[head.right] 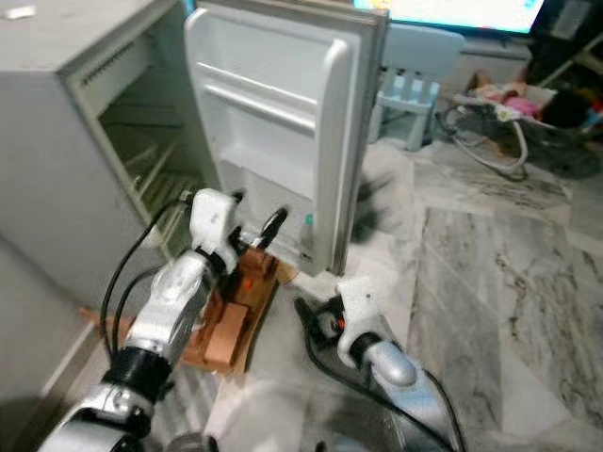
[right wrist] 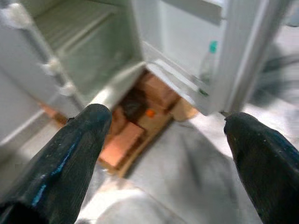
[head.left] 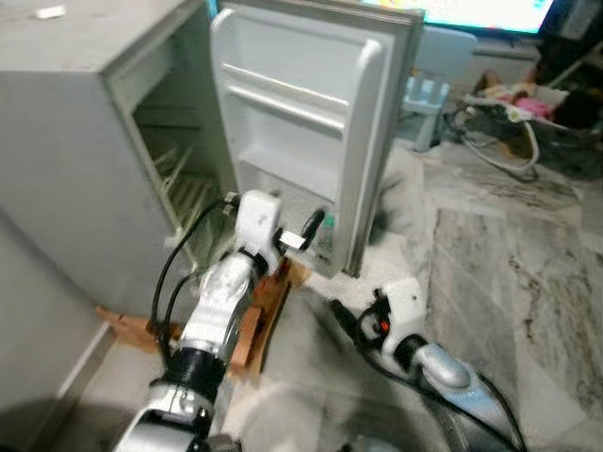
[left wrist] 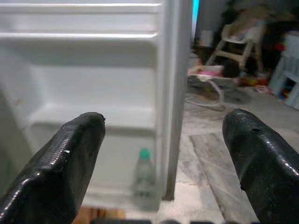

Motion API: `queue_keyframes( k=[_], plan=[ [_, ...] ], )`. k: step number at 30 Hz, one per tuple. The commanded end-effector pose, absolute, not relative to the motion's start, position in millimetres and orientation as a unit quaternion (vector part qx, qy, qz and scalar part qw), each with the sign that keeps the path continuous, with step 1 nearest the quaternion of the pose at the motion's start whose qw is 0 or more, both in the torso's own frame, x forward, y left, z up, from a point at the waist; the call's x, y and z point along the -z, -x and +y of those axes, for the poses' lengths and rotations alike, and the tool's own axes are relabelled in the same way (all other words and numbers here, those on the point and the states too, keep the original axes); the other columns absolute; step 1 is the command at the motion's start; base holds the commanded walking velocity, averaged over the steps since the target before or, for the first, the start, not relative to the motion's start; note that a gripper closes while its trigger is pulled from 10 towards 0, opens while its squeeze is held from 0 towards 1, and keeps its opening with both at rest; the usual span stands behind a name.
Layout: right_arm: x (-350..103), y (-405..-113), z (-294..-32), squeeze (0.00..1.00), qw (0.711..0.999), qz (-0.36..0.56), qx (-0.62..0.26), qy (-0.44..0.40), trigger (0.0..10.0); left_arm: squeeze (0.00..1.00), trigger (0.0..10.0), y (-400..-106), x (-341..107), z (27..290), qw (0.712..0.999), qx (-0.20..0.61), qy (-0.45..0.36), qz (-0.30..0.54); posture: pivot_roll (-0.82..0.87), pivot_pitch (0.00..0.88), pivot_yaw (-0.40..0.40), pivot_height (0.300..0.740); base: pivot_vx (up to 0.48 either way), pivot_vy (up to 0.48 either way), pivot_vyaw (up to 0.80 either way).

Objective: Restocking fridge

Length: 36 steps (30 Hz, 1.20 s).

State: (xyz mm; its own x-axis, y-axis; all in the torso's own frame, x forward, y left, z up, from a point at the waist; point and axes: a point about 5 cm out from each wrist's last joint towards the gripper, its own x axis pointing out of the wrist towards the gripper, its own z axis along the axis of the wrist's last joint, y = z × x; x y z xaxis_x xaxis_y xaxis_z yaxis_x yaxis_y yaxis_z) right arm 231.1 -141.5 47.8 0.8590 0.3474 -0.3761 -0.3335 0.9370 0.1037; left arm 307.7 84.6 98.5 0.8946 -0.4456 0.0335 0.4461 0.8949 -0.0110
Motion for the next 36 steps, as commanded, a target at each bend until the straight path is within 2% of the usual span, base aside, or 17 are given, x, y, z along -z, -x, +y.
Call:
queue_keyframes(
  k=[1,7,13,17,26,36],
  plan=[
    [-54.3,-238.7,-135.4,0.0,0.968,0.179,-0.176,-0.021,10.0,0.0,10.0,-302.7,-95.7,106.4,0.982,0.188,-0.013,-0.007,0.08,0.0,0.001,0.74,0.0,-0.42,0.0],
    [-59.3,-247.7,-134.4,0.0,0.972,0.162,-0.172,-0.01,10.0,0.0,10.0,-277.0,-76.8,128.5,0.989,0.139,-0.046,0.036,0.1,0.0,0.0,0.74,0.139,-0.405,0.0],
    [-71.0,-260.1,-134.4,0.0,0.978,0.135,-0.159,-0.004,10.0,0.0,10.0,-268.8,-82.7,138.0,0.991,0.115,-0.052,0.038,0.11,0.0,0.002,0.74,0.311,-0.363,0.0],
    [-72.9,-262.8,-130.6,0.0,0.979,0.128,-0.159,-0.004,10.0,0.0,10.0,-268.1,-77.5,143.7,0.992,0.103,-0.058,0.052,0.09,0.0,-0.003,0.74,0.347,-0.328,-0.8],
    [-73.7,-262.6,-130.9,0.0,0.982,0.118,-0.148,-0.008,10.0,0.0,10.0,-267.9,-77.8,132.3,0.99,0.113,-0.051,0.061,0.07,0.0,-0.007,0.74,0.379,-0.288,-0.8],
    [-80.1,-262.3,-131.1,0.0,0.987,0.087,-0.132,-0.029,10.0,0.0,10.0,-266.8,-68.1,128.7,0.99,0.115,-0.045,0.073,0.06,0.0,-0.01,0.74,0.442,0.0,0.0]
  ],
)
